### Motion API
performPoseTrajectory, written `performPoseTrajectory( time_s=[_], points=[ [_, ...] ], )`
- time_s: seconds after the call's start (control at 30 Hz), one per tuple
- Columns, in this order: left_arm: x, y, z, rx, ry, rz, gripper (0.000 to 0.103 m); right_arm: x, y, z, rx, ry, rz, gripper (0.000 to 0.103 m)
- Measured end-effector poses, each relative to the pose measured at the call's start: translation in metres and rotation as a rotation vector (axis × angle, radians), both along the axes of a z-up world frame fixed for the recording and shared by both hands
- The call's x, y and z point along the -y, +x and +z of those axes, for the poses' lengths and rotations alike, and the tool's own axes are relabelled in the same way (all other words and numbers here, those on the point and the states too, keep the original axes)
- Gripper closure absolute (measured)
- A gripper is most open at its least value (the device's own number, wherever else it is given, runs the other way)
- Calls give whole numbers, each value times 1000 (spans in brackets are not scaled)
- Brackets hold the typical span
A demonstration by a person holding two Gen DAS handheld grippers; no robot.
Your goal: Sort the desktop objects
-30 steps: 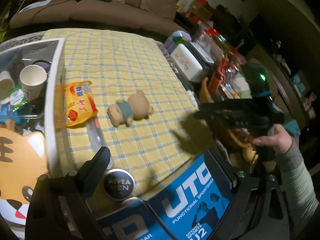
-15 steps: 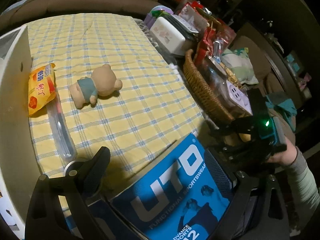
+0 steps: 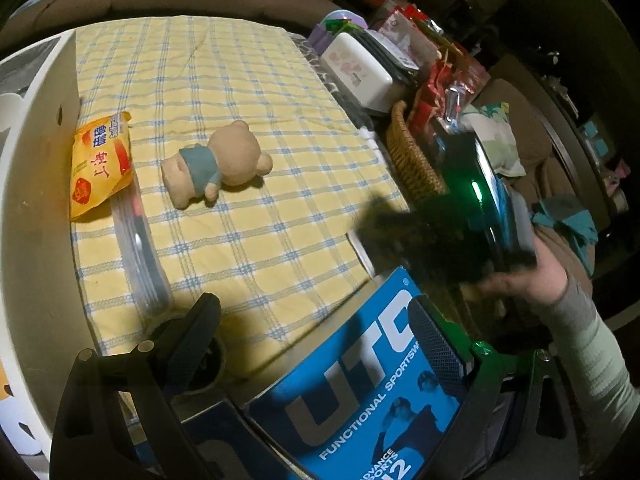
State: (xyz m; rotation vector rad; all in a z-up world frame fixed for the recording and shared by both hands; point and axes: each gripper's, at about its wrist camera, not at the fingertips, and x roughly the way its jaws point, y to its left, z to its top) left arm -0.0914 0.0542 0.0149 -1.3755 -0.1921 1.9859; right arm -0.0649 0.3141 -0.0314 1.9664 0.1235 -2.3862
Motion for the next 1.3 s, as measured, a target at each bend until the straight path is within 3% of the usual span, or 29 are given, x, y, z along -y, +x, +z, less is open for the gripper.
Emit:
performPoseTrajectory(
  time_s=[0.27,0.33,0.43,0.6,0.67,0.77,0.9,1.0,1.07,1.3],
  points=[
    [1,-4,-2,12,-10,-8,7,9,-69,14,-46,-76,24,67],
    [-1,-4,-5,15,-4,-20,7,-4,-65,32,-74,-194,-39,66],
    [-11,0,-7,1,-5,-83,7,-22,-48,42,1,-354,-90,65],
    [-42,19,-12,-49,-62,-219,6,-27,-33,40,87,-382,-123,58],
    [-54,28,-17,-49,-79,-277,7,-17,-9,23,103,-311,-104,54],
    [-64,33,-26,-29,-100,-309,6,-11,-6,5,143,-274,-82,53],
    [-72,36,-33,41,-46,-359,6,7,1,6,128,-108,31,66],
    [-79,42,-32,18,-80,-357,6,2,1,9,105,-73,44,95],
    [-75,38,-32,9,-103,-322,6,-7,-2,15,66,-85,24,97],
    [-37,15,-10,-17,-51,-190,6,-26,-39,45,-65,-221,-47,97]
  ],
)
